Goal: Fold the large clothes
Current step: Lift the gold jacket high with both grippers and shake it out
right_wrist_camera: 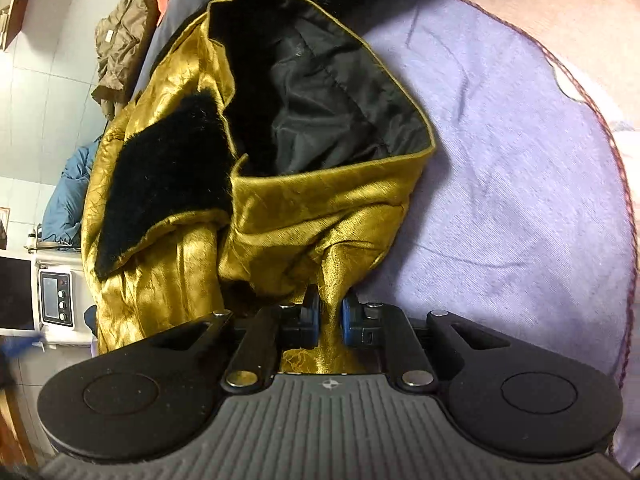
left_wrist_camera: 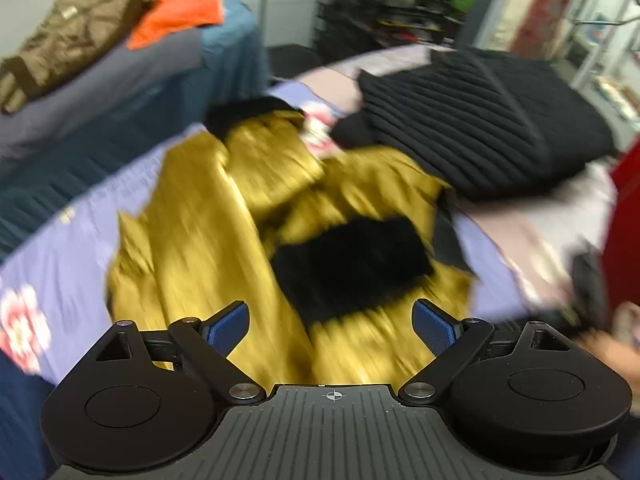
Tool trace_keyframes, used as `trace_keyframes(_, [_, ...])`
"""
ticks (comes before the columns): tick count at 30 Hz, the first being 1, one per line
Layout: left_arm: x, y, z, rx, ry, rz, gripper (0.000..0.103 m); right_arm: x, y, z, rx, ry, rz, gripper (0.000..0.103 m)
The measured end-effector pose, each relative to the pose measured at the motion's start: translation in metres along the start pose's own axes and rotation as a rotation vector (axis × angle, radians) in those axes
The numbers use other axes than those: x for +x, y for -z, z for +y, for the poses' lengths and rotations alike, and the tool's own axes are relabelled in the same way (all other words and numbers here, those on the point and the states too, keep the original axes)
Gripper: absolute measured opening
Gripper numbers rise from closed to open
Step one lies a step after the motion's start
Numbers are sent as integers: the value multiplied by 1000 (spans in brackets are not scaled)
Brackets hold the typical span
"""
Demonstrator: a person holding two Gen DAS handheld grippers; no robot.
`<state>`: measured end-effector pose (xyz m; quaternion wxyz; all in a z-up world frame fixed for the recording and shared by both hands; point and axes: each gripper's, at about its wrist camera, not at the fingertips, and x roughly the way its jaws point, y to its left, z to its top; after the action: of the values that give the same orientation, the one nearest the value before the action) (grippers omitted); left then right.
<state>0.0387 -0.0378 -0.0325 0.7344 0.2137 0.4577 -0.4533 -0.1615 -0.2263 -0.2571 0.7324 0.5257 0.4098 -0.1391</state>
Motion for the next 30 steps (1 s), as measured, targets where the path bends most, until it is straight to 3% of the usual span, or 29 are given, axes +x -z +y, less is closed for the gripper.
trace_keyframes(5, [49, -49, -13, 39, -12, -3, 103, -11, 5, -5, -23, 0, 2, 16])
trace_keyframes(10, [93, -78, -50, 129, 0, 77, 103, -16, 8, -3, -54, -3, -7, 16])
trace_keyframes(14, [117, -85, -97, 220, 26, 91, 103, -17, 8, -3, -56, 12, -8, 30])
trace_keyframes(17, [142, -78, -132, 329, -38, 119, 103, -17, 6, -5, -61, 10, -5, 42])
trace_keyframes(20, [169, -72, -152, 386, -281, 109, 103, -19, 4, -7, -69, 8, -1, 47])
trace_keyframes(24, [201, -68, -158, 437, -400, 138, 103, -21, 1, -9, -92, 9, -2, 57])
trace_keyframes(27, [214, -76, -151, 399, -491, 78, 103, -21, -3, -8, -100, 8, -9, 63])
trace_keyframes(30, [210, -87, -131, 259, -457, 43, 100, -19, -8, -6, -114, 3, -13, 64])
